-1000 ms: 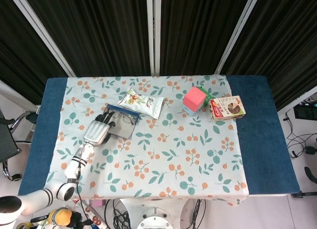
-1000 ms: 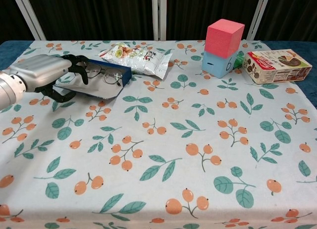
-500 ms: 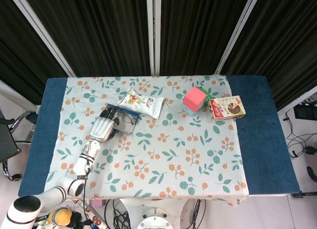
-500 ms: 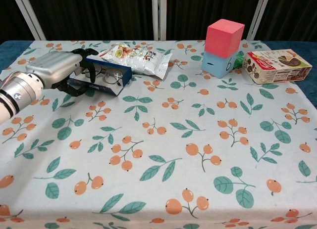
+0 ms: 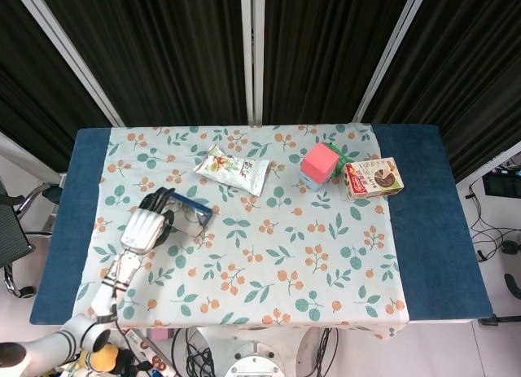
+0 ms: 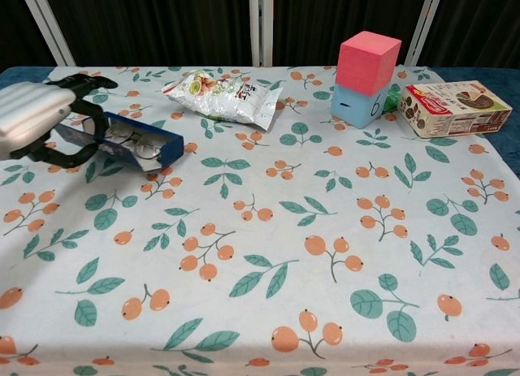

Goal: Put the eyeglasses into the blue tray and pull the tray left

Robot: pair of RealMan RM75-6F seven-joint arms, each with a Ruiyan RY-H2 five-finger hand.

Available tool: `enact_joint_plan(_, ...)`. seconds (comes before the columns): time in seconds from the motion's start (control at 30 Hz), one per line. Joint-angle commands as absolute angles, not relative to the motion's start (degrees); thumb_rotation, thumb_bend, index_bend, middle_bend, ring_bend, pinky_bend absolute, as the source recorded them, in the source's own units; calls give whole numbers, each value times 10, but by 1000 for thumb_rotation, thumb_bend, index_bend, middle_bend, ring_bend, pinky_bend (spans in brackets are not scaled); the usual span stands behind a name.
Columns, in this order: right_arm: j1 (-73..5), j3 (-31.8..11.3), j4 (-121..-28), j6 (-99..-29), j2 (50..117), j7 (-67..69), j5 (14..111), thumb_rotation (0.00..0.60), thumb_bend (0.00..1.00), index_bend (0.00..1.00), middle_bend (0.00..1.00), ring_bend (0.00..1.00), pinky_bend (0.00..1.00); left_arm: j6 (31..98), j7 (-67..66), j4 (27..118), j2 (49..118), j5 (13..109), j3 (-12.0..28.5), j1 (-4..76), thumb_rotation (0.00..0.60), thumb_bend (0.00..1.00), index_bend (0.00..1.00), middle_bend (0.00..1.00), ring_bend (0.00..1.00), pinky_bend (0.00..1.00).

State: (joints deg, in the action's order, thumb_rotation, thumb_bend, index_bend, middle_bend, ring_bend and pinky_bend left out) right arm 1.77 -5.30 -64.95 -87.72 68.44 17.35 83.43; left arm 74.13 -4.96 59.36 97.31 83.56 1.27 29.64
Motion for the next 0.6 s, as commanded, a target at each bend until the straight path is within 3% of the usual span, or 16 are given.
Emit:
enact_joint_plan(0.03, 16, -51, -650, -877, 685, 171, 838, 600, 195, 0, 0, 0, 0, 784, -105, 693, 887, 860, -36, 239, 600, 460, 753, 64, 40, 167)
enact_joint_plan(0.27, 12, -47, -659, -876, 687, 158, 846, 600, 195, 0, 0, 0, 0, 701, -181, 769, 828, 831, -32, 262, 600, 460, 763, 64, 39, 166)
enact_joint_plan(0.6, 9, -47, -664, -868, 687, 148, 840, 600, 195, 0, 0, 0, 0, 608, -336, 859, 795, 721, 26, 315, 600, 460, 762, 54, 39, 166)
